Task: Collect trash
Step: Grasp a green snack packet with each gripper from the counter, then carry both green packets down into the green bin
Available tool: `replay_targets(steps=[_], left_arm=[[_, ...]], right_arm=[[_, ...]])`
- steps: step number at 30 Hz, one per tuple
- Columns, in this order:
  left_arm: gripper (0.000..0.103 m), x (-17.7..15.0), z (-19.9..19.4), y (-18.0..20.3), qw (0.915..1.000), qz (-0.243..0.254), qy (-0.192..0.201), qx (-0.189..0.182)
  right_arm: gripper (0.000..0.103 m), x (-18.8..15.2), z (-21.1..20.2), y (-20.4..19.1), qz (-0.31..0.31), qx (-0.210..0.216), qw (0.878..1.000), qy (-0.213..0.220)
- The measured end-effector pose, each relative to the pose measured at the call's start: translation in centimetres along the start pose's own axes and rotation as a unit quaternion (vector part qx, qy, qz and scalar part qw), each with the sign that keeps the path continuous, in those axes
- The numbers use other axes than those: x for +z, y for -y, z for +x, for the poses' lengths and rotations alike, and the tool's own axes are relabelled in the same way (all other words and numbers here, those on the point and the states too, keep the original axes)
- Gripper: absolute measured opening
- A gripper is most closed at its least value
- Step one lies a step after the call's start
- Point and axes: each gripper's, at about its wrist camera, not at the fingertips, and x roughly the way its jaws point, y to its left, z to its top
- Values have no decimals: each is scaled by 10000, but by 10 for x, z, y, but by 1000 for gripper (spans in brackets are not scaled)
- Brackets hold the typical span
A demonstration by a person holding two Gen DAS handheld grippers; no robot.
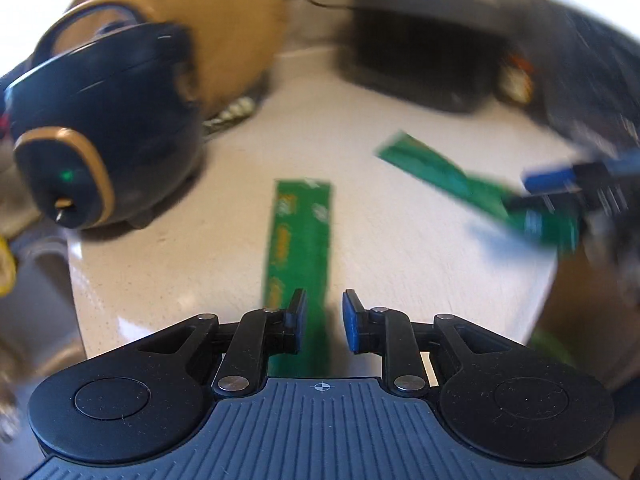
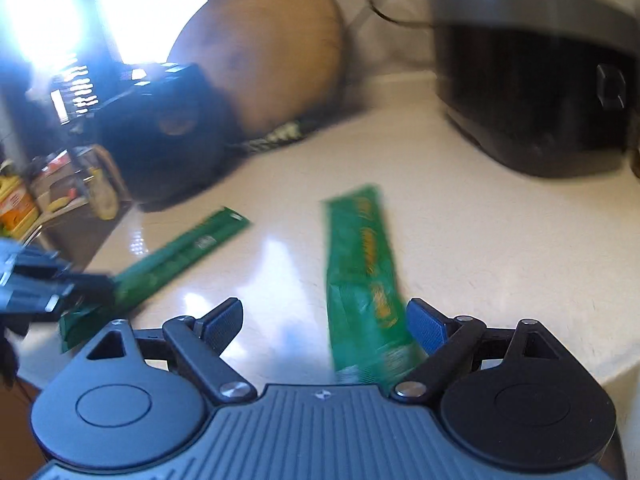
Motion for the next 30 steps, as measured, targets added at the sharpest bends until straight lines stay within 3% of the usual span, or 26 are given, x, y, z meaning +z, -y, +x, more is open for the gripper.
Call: replay_targets(steps=[2,4,8,11,14,15,21,25,30], left_arm=[[24,9,9,-3,9999,95,87,111],[24,16,25,-3,9994,236,-66,230],[37,15,45,6,9970,668,-272,282],[39,15,46,5,9962,762,-275,335],[39,15,47,-1,9959,806,-276,294],[40,15,47,-3,9958,823,-268,295],[40,15,47,-16,9980,513,-375,-30],[40,8,42,-21,9989,306,-309,-151],[20,1,34,-7,9976,658,-38,-221]], right_arm=[[89,3,2,-11,-326,-285,9990,131],[90,4,10,-10,-326,-477,9983,37],[89,-1,28,-3,27,-455,9987,-212],[86,-6,33,-10,-27,-512,9984,-221],[59,-7,34,-23,-314,-760,9963,-268],[43,-6,35,-28,-384,-854,9952,-291],[33,-7,16,-43,-354,-676,9970,-128],[32,-9,-13,-50,-209,-611,9979,95],[32,-13,-58,-54,-12,-648,9966,512]])
